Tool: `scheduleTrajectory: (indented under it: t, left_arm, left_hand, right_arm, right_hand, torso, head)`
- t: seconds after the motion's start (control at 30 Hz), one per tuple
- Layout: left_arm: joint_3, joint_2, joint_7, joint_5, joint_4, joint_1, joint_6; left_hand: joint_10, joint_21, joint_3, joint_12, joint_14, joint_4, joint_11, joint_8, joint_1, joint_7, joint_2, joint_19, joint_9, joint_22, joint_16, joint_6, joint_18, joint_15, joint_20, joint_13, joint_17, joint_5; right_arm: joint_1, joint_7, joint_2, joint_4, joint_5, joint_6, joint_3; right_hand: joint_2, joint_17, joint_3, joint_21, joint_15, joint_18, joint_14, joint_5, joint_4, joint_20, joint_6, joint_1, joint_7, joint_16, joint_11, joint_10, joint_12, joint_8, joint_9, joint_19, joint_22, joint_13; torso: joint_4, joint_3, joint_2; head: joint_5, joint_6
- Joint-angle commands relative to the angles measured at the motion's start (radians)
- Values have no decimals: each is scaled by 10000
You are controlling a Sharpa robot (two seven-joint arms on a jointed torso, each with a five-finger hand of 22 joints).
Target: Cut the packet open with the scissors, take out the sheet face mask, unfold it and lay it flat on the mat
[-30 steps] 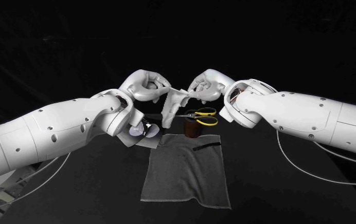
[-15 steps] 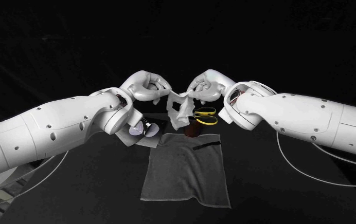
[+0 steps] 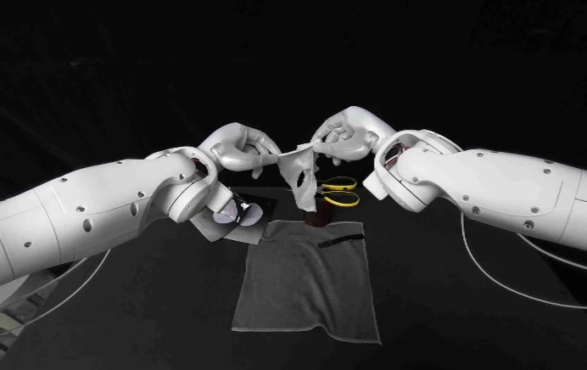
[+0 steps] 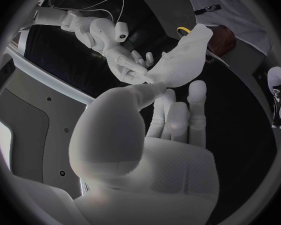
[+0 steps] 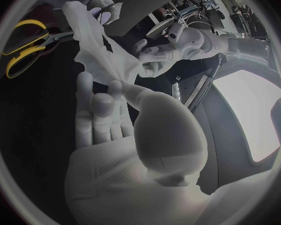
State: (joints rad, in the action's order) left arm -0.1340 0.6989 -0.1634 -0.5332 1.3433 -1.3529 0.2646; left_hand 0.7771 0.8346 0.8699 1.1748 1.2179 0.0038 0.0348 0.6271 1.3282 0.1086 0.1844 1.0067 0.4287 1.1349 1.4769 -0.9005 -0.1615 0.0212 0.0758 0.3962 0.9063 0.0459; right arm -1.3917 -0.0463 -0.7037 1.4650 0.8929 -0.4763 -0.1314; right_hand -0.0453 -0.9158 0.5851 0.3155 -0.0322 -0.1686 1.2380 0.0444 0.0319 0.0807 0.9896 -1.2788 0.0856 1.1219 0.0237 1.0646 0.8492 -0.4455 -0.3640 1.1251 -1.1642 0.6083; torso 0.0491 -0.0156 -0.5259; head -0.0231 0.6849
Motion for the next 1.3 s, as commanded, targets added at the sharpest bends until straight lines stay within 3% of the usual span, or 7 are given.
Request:
scheduleTrajectory:
  t: [0.03, 0.2, 0.43, 0.63, 1.03, 1.17, 1.3]
  left_arm:
    - [-9, -45, 99, 219, -49, 11, 259]
    - [-37, -124, -78, 518, -72, 56, 140]
    - [-55, -199, -586, 1319, -57, 93, -506]
    - [-60, -236, -783, 2044, -108, 109, -948]
    - [-69, -384, -789, 3660, -299, 288, -2035]
    - [-71, -409, -713, 4068, -360, 341, -2335]
    - [-84, -434, -614, 4237, -416, 374, -2497]
  left_hand:
    - [-160, -113, 107, -438, -300, -80, 51, 138, -202, 74, -60, -186, 133, -38, -151, 38, -209, -48, 50, -220, -403, 30]
    - [-224, -162, -2, -1483, -682, -209, 184, 138, -319, 161, -194, -341, 254, -35, -303, 105, -198, -174, 148, -785, -906, 23]
    - [2425, -153, -201, -6475, -1403, -325, 466, -120, -432, 312, -465, -777, 671, 69, -1450, 194, -221, -404, 369, -3151, -3171, 16]
    - [3206, -359, -48, -9020, -1071, -67, 621, 301, -537, 429, -642, -716, 1424, -165, -2048, 847, -224, -491, 458, -3328, -3771, 16]
    - [3740, -885, 490, -11000, 237, 559, 856, 2222, -915, 807, -1367, -81, 3004, -931, -2150, 3083, -226, -618, 551, -3295, -2510, 20]
    - [3829, -934, 1043, -11065, 296, 684, 931, 2261, -1098, 958, -1632, -8, 3011, -1029, -2189, 4020, -227, -662, 575, -3267, -2421, 40]
    - [3817, -894, 1651, -11093, 170, 751, 1062, 1630, -1556, 1140, -1603, -41, 2508, -1034, -2276, 5472, -215, -768, 653, -3255, -2490, 36]
  right_arm:
    - [-49, 112, -55, 128, 7, 258, 26]
    - [-123, 36, -49, 181, 138, 301, 42]
    - [-171, -58, 94, 109, 222, 302, 49]
    - [-181, -69, 126, 213, 256, 257, 55]
    - [-270, -109, 92, 407, 300, 132, 126]
    - [-297, -115, 76, 476, 302, 94, 174]
    - [-329, -124, 61, 525, 290, 59, 213]
  right_hand:
    - [100, 14, 76, 35, -10, -123, 19, 40, -8, 1, 36, -27, 15, -31, -48, -10, -16, -222, -686, 46, -20, 11]
    - [100, 14, 76, 35, -10, -123, 19, 40, -8, 1, 36, -27, 15, -31, -48, -10, -16, -222, -686, 46, -20, 11]
    - [96, -4, 86, 37, -11, -123, 29, 40, -1, 0, 35, -26, 16, -20, -47, -12, -20, -221, -686, 44, -23, 9]
    - [96, -4, 86, 37, -11, -123, 29, 40, -1, 0, 35, -26, 16, -20, -47, -12, -20, -221, -686, 44, -23, 9]
    - [94, -8, 104, 42, -11, -122, 34, 40, 6, -1, 37, -17, 18, -18, -46, -9, -25, -220, -686, 42, -30, 5]
    - [94, -8, 104, 42, -11, -122, 34, 40, 6, -1, 37, -17, 18, -18, -46, -9, -25, -220, -686, 42, -30, 5]
    - [94, -8, 104, 42, -11, -122, 34, 40, 6, -1, 37, -17, 18, -18, -46, -9, -25, -220, -686, 42, -30, 5]
  torso:
    - [-15, 4, -6]
    - [-9, 6, -10]
    - [-4, 0, -10]
    - [-6, 2, -5]
    - [-6, 4, -8]
    - [-5, 0, -4]
    - [-3, 3, 4]
  head:
    - [-3, -28]
    - [-23, -5]
    - [-4, -10]
    - [-6, -20]
    - [-28, -38]
    - [-37, -30]
    - [-47, -50]
